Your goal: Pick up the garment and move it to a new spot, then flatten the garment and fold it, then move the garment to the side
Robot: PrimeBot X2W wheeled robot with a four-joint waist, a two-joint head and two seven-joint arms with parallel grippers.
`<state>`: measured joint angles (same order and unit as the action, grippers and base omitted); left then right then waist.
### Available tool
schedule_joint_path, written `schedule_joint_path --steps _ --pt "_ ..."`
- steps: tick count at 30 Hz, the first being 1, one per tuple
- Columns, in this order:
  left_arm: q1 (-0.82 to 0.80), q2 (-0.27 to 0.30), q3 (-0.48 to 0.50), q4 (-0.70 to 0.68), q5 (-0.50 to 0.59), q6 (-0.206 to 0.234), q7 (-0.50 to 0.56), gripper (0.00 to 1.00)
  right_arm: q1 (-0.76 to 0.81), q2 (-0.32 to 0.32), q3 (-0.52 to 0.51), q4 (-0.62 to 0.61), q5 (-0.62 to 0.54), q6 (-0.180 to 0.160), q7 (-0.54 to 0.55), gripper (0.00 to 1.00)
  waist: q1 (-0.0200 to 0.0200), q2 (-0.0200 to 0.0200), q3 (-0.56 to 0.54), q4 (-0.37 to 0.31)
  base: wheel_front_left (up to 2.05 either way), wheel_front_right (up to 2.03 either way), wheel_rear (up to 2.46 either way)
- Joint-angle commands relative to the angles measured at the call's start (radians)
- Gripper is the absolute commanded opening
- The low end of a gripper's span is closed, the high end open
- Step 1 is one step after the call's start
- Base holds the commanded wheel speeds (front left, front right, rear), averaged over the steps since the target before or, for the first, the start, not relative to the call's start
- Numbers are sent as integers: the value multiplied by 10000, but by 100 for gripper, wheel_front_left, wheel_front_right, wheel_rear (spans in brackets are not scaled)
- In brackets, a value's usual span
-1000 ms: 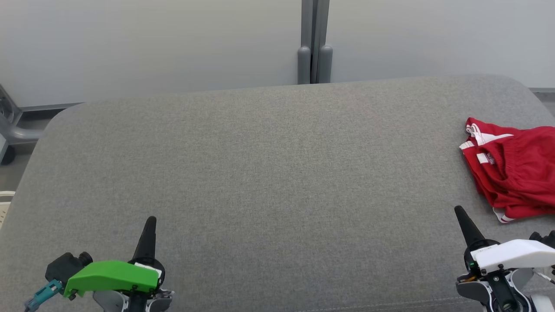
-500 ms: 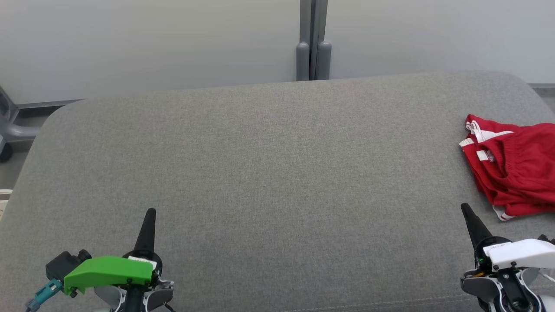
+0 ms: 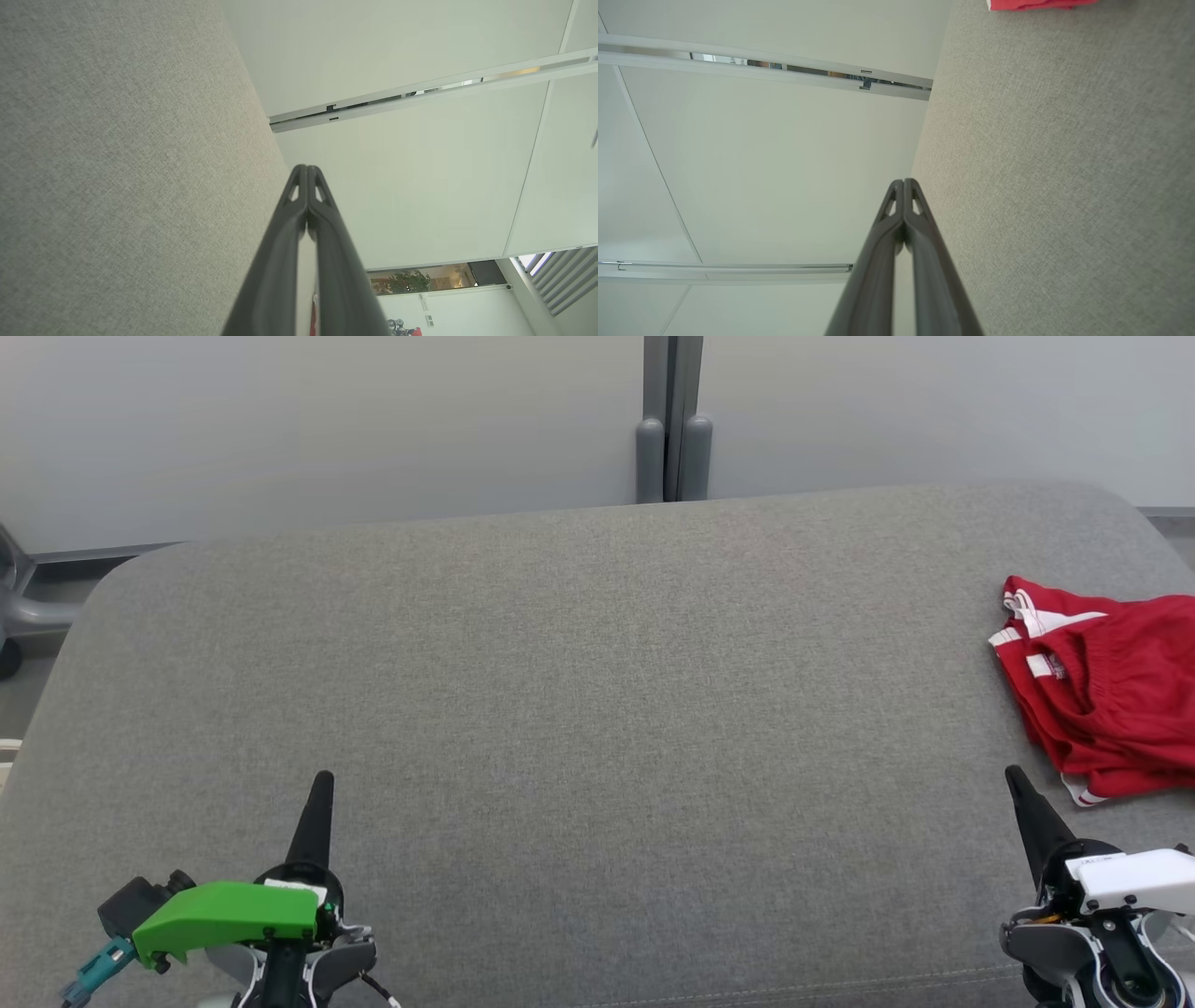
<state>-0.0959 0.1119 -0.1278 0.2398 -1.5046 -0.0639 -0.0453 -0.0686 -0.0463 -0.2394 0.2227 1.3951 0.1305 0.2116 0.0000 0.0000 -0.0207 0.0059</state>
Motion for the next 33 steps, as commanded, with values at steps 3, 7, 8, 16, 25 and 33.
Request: schedule_joint_path --steps 3,7,8,16,25,33 --pt "-254 -96 177 23 -262 -186 52 0 -208 -56 -105 16 365 5 93 0 0 0 28 -8 0 0 0" --pt "-275 -194 265 57 -458 -274 103 0 -223 -57 -182 40 647 5 158 0 0 0 59 -16 0 0 0" --pt "-288 -214 286 63 -487 -291 104 0 -227 -55 -198 47 713 4 157 0 0 0 67 -18 0 0 0" --pt "-345 -387 485 120 -817 -462 189 0 -252 -59 -331 94 1253 4 259 0 0 0 130 -34 0 0 0" --pt "-409 -558 650 185 -1114 -624 252 0 -305 -60 -465 139 1774 4 348 0 0 0 193 -50 0 0 0" --pt "-433 -647 755 223 -1305 -713 306 0 -319 -61 -533 160 2045 4 401 0 0 0 234 -60 0 0 0"
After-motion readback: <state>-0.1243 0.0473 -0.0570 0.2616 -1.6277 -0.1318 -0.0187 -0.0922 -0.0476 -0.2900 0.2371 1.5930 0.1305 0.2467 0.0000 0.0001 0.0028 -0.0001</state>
